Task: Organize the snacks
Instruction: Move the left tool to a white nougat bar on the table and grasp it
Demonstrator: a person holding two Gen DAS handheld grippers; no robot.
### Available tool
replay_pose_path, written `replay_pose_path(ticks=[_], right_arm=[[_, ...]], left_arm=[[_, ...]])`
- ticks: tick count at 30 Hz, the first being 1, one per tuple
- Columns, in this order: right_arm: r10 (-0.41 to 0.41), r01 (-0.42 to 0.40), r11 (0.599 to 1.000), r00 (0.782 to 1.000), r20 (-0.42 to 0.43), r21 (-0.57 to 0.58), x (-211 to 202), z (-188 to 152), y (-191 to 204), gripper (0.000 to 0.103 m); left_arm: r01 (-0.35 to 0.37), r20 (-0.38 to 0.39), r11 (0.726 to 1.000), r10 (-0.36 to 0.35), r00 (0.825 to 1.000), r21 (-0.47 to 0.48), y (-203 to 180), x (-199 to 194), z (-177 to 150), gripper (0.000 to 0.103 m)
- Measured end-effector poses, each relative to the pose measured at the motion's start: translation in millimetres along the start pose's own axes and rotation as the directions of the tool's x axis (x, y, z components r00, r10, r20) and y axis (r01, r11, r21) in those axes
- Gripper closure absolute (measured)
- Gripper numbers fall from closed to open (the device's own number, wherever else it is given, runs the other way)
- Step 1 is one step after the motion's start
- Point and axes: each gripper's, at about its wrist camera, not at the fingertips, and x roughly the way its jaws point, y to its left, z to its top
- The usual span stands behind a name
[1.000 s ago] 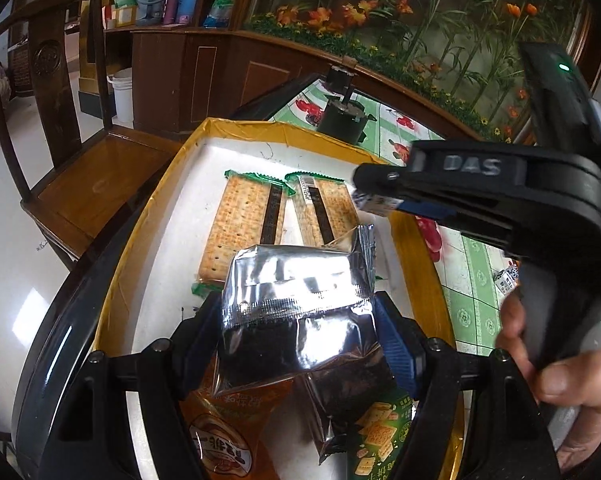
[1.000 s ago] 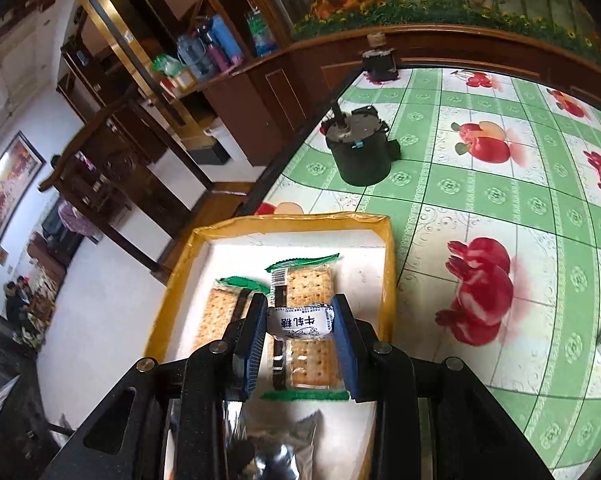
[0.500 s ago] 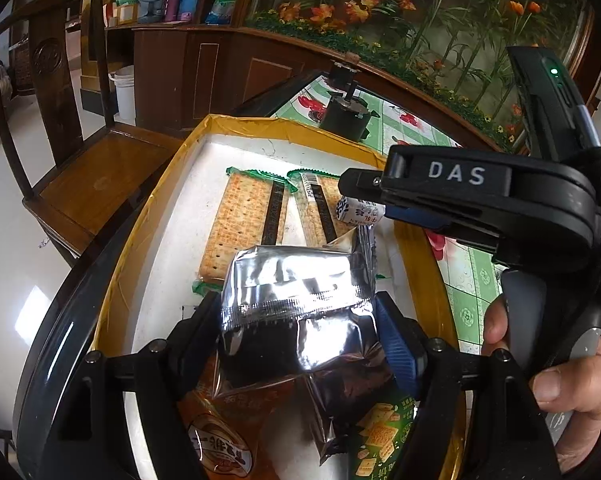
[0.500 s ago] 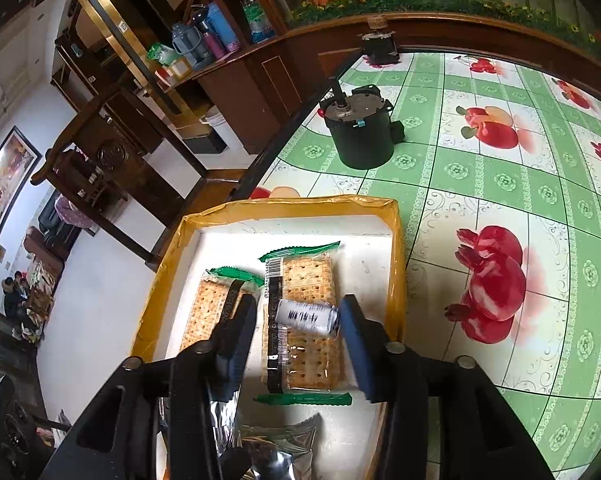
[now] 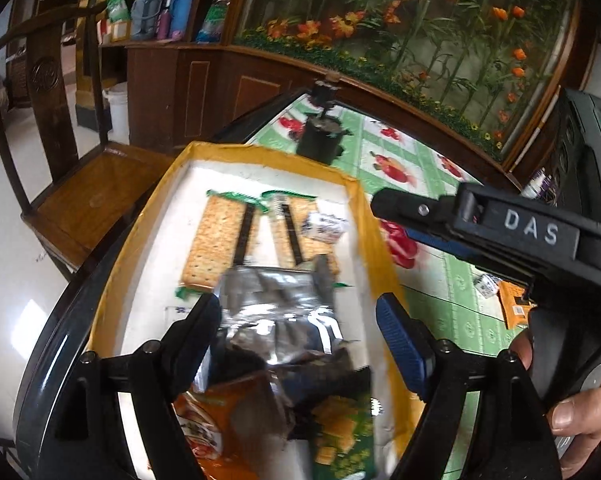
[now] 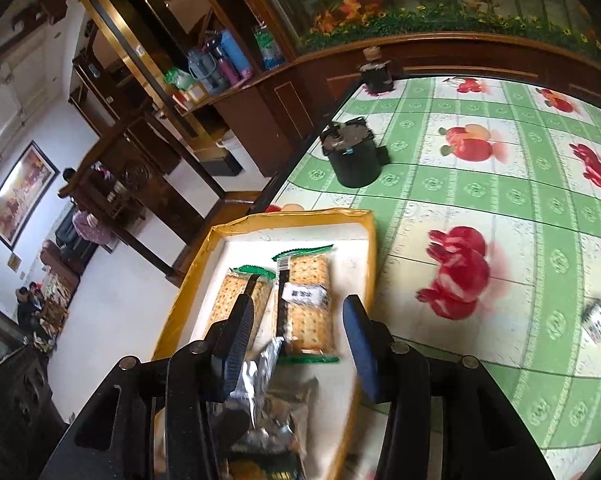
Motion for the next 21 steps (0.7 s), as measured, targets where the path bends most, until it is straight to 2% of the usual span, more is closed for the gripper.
replay_pose_path(ticks=[6,12,16,21], right_arm=[[-0.023,0.020,0.999,0.998,0.062,0.049,-41.5,-13.2,-42.4,0.052],[-0.086,0.069,0.986,0.990,0.109,0.152,-82.7,-27.8,-111.7,0.052],[-0.129,0.089,0.963,0.981,0.145,0.253,-115.2,-37.2,-168.1,0.052],[-0.199,0.099,0.905,0.958,0.207,0.414,-154.8,-56.3,-240.2,0.053]], left_arm=[[0.022,0.022,0.996,-0.024,0.999,0.085,-38.8,-11.1,-4.1,0.023],[0.063,-0.017,0.978,-0.061,0.998,0.201,-94.9,-2.6,-16.8,0.023],[0.104,-0.070,0.957,-0.088,0.994,0.272,-134.2,12.5,-30.2,0.023],[0.113,-0.105,0.927,-0.081,0.991,0.358,-179.8,44.0,-37.8,0.023]])
